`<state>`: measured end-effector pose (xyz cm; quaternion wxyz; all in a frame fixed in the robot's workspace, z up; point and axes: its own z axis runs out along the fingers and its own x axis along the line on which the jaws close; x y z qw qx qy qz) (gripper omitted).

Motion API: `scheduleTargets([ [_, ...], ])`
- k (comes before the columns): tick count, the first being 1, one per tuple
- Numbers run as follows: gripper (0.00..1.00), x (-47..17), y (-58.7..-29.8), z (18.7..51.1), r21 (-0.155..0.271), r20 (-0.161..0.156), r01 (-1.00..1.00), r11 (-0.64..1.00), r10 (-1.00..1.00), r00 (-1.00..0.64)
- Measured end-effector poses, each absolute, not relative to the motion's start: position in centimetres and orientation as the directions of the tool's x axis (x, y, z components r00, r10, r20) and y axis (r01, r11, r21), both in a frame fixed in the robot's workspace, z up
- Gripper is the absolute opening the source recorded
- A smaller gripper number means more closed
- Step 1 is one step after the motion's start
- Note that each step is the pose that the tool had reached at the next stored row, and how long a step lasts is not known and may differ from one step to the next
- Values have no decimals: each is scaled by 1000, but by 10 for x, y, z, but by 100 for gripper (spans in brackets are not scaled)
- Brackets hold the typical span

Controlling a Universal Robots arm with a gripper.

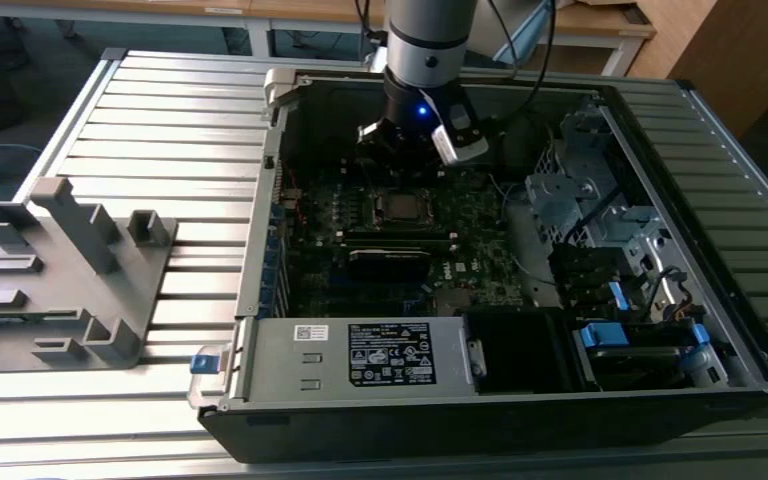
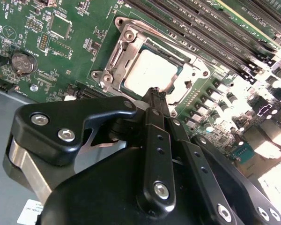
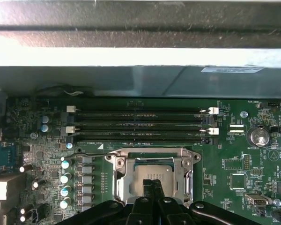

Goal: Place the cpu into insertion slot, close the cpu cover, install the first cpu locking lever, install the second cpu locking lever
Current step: 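Close the cpu cover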

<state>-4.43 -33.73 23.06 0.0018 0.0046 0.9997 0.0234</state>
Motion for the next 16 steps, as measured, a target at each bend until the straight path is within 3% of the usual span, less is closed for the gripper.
scheduleTargets([
  [16,10,-52,-338,218,46,-3,9,999,9,-1000],
])
